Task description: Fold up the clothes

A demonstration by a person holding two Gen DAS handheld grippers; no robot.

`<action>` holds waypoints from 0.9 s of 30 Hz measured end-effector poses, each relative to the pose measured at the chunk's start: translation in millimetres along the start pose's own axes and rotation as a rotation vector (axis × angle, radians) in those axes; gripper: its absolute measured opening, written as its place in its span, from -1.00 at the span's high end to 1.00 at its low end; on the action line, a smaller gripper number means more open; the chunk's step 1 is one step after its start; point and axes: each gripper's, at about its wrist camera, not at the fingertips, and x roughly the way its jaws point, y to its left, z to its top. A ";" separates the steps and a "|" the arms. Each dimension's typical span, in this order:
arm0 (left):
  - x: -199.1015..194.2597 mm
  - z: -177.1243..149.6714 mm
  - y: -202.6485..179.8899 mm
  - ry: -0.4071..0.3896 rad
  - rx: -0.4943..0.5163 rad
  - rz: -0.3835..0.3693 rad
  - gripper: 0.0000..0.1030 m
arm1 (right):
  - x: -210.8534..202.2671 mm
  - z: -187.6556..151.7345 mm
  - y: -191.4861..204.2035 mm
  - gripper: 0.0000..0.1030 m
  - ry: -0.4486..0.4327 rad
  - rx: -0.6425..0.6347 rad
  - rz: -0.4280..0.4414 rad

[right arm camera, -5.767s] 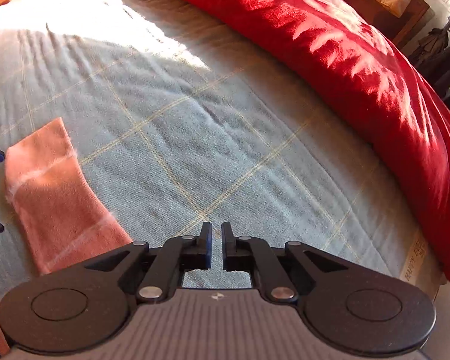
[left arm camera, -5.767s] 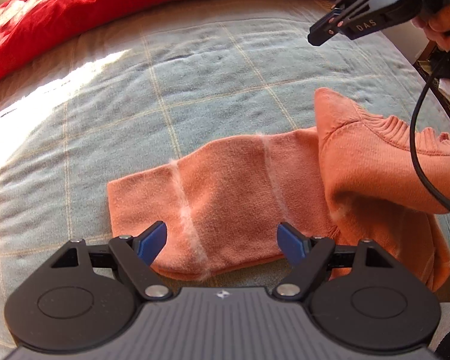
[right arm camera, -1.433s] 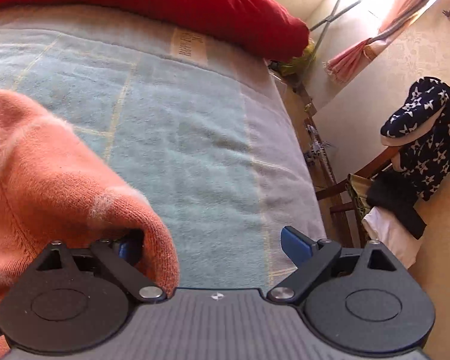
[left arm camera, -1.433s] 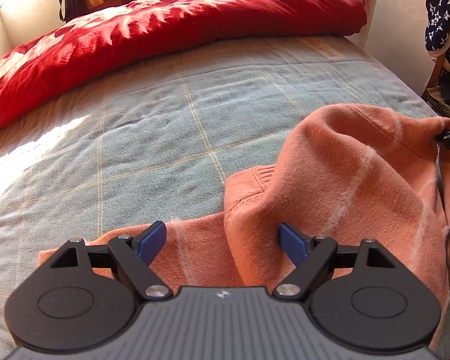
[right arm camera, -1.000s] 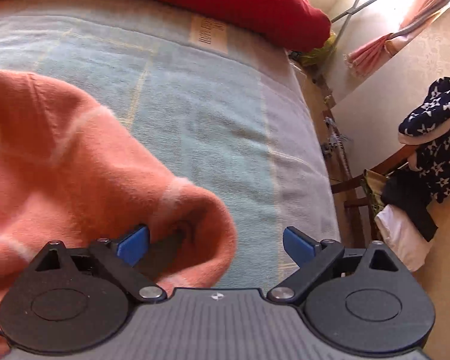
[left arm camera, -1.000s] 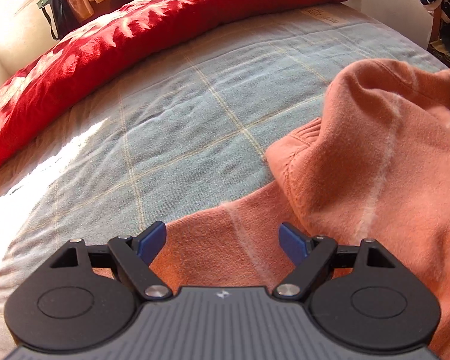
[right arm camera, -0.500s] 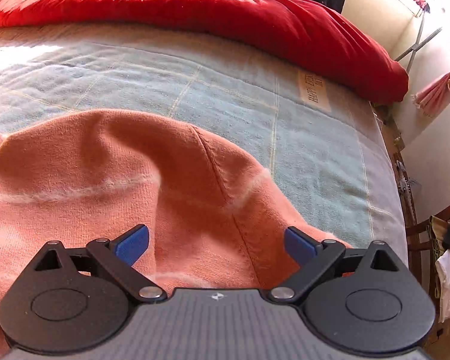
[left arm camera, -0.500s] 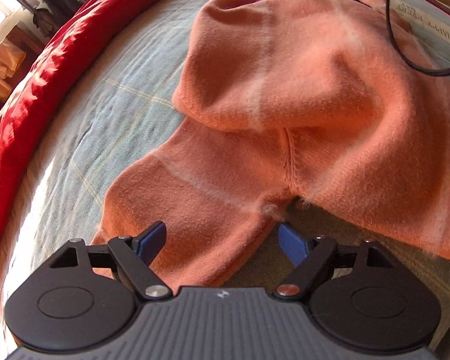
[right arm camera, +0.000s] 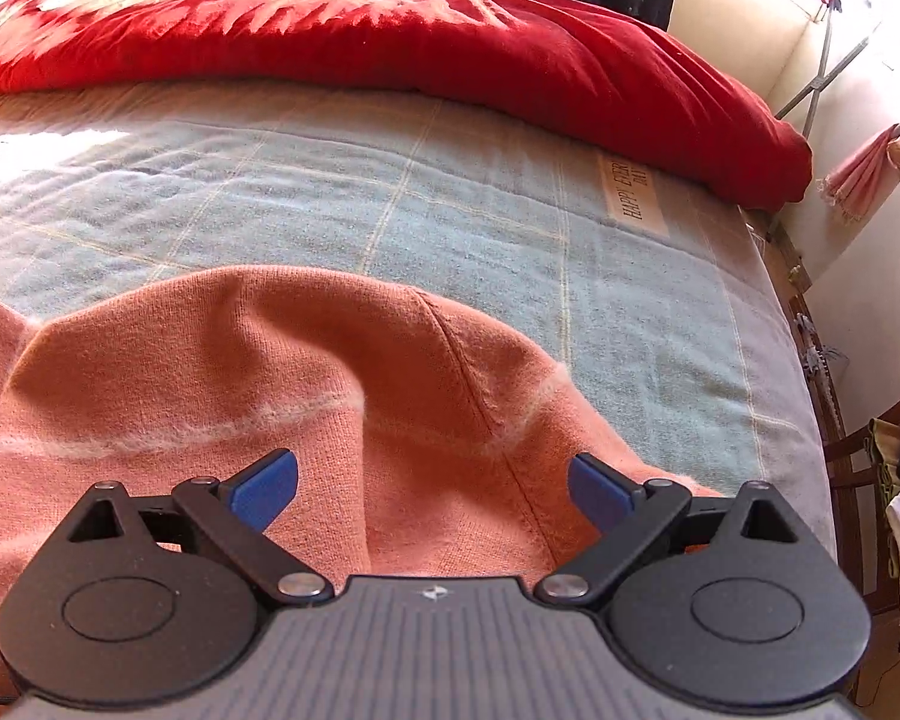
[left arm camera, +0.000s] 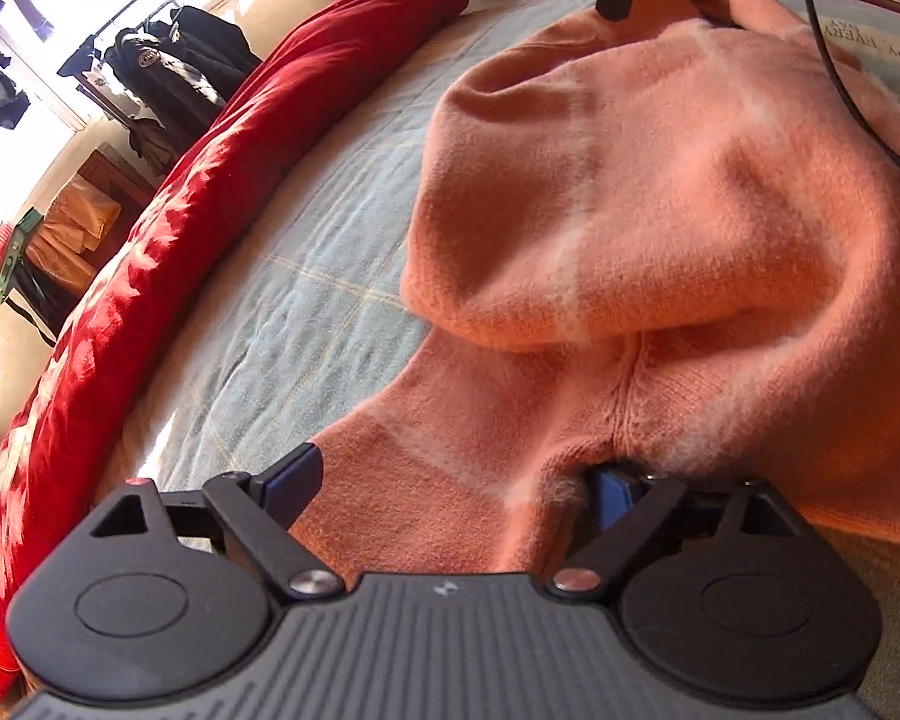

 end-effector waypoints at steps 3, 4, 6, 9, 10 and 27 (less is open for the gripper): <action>-4.7 4.4 7.1 -0.069 -0.045 0.041 -0.75 | -0.7 -1.1 1.3 -0.92 0.000 0.000 0.006; -2.3 5.3 9.9 -0.067 -0.059 0.036 -0.79 | -0.9 -1.4 1.8 -0.92 0.000 0.000 0.008; 14.0 -3.6 4.3 0.008 0.003 0.001 -0.80 | -1.3 -2.1 2.7 -0.92 0.000 0.001 0.012; 21.2 -14.8 -0.8 0.030 0.090 0.012 -0.79 | -2.0 -3.2 4.0 -0.92 0.000 0.001 0.017; 18.2 -15.3 1.1 0.006 0.103 0.027 -0.79 | -2.2 -3.6 4.5 -0.92 0.000 0.001 0.019; 12.8 -4.5 67.4 -0.017 -0.268 0.281 -0.64 | -6.4 -4.5 22.9 -0.93 -0.020 -0.024 0.079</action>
